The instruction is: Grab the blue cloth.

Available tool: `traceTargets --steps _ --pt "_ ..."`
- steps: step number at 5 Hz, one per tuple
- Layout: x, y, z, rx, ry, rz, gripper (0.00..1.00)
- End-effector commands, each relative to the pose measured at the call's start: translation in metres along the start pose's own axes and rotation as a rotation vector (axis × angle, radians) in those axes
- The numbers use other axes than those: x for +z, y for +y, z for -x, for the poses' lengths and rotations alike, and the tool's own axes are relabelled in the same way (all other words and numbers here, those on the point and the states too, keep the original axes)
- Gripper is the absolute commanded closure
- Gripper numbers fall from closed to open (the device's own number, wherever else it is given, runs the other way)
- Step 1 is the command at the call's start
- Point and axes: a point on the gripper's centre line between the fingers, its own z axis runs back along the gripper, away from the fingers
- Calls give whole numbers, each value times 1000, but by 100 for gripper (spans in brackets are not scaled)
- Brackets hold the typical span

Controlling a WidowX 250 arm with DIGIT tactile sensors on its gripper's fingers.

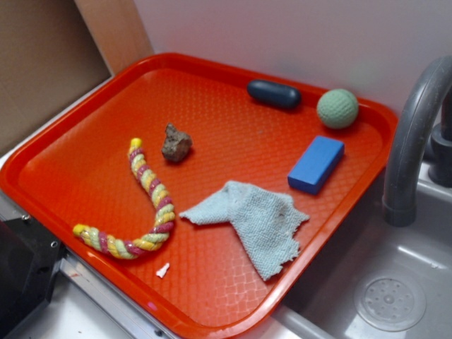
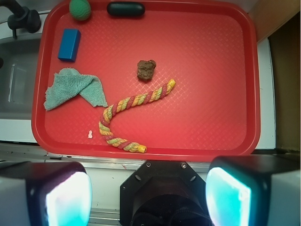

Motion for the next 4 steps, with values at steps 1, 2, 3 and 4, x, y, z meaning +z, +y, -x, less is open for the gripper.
traceTargets --steps 1,2,3,4 --pt "0 0 0 0 0 0 0" --pt "-31 -49 -12 -250 -106 54 0" --pt "-58 -97 -34 -512 -252 -32 0" --pt "-84 -114 -23 -758 -291 12 0"
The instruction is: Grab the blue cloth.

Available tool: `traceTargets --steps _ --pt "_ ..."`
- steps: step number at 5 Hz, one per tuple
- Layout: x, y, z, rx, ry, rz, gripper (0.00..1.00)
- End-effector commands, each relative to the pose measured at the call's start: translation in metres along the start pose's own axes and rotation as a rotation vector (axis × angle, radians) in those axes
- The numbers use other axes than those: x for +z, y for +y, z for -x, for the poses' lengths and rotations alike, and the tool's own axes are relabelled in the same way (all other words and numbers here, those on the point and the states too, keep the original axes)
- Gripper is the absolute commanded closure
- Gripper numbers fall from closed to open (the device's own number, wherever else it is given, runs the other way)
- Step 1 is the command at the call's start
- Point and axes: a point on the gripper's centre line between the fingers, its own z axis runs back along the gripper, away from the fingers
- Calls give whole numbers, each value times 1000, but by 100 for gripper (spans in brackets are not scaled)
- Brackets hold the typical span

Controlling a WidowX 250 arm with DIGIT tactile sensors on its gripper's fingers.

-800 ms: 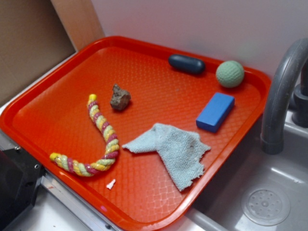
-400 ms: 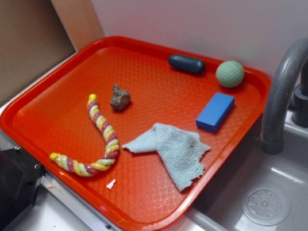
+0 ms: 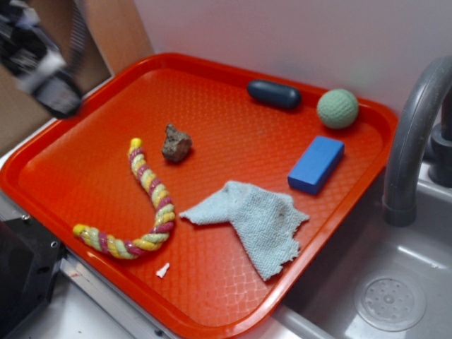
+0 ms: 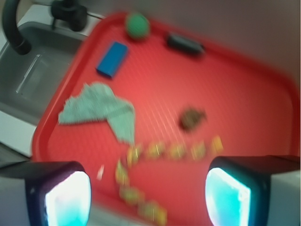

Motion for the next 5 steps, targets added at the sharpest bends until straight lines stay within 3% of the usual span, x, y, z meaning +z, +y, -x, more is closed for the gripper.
traceTargets --steps 1,4,5 --pt "-25 -29 13 -470 -87 123 0" --pt "-25 -29 13 -470 -87 123 0" --pt "-69 -41 -11 -496 -40 70 0"
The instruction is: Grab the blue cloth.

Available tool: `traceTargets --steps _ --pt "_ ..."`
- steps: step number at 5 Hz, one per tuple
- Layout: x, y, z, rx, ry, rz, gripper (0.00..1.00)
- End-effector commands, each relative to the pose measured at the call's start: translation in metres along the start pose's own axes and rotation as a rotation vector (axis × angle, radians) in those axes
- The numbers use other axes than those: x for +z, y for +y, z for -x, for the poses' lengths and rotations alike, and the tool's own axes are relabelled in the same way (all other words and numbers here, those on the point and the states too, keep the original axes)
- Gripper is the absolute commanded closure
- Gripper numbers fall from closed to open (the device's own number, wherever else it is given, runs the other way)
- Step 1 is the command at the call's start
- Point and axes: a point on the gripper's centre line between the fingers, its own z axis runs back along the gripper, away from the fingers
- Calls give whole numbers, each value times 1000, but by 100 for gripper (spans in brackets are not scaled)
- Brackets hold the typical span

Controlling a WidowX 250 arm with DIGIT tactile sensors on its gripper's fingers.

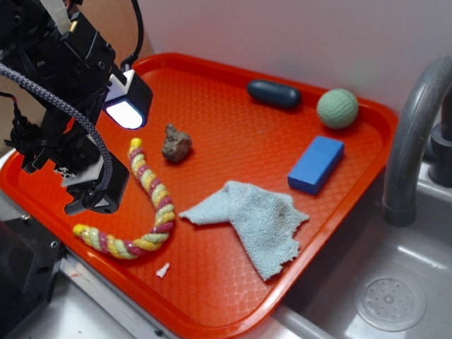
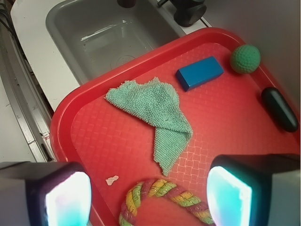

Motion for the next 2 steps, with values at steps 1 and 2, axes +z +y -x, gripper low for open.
traceTargets --steps 1,2 --pt "-58 6 -31 -89 15 11 0" --pt "-79 13 -40 -133 2 34 0"
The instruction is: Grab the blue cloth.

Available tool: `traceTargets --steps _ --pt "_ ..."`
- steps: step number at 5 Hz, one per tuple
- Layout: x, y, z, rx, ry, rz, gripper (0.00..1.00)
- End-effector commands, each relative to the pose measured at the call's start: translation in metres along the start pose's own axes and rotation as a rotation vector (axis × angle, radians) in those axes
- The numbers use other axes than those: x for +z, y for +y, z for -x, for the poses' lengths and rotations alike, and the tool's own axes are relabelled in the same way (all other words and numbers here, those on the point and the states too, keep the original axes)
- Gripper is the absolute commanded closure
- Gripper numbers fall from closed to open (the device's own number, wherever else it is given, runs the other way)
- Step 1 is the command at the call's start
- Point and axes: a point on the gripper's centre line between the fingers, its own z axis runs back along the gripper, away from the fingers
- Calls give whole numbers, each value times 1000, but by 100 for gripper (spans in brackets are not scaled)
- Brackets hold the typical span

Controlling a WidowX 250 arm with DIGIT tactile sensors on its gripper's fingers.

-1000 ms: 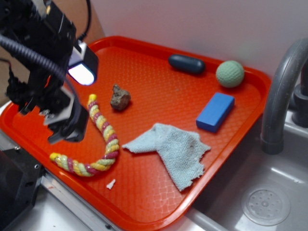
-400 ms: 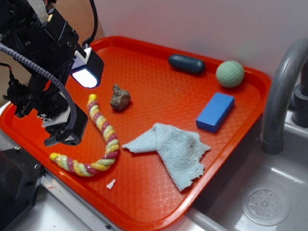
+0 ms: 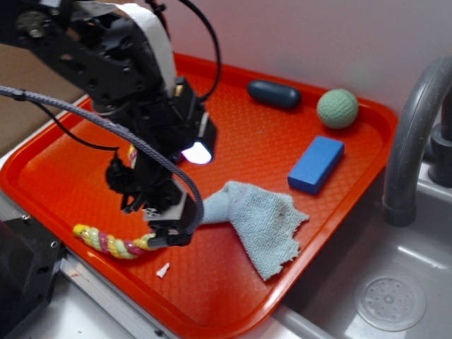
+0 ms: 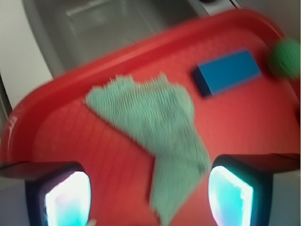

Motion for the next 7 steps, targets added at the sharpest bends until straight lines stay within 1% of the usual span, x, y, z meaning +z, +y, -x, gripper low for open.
traceTargets --steps 1,2,3,4,5,6,7 --pt "-24 4 -24 -78 -81 48 0" --pt "-43 -2 -31 -117 -90 93 0" --pt "-52 -12 -34 -139 -49 146 0" --pt "-60 -23 -30 -86 32 159 100" --pt "-58 -26 -26 -77 53 152 100" --pt "-56 -25 -22 -22 81 137 100" --pt "-48 -16 -9 193 191 146 100"
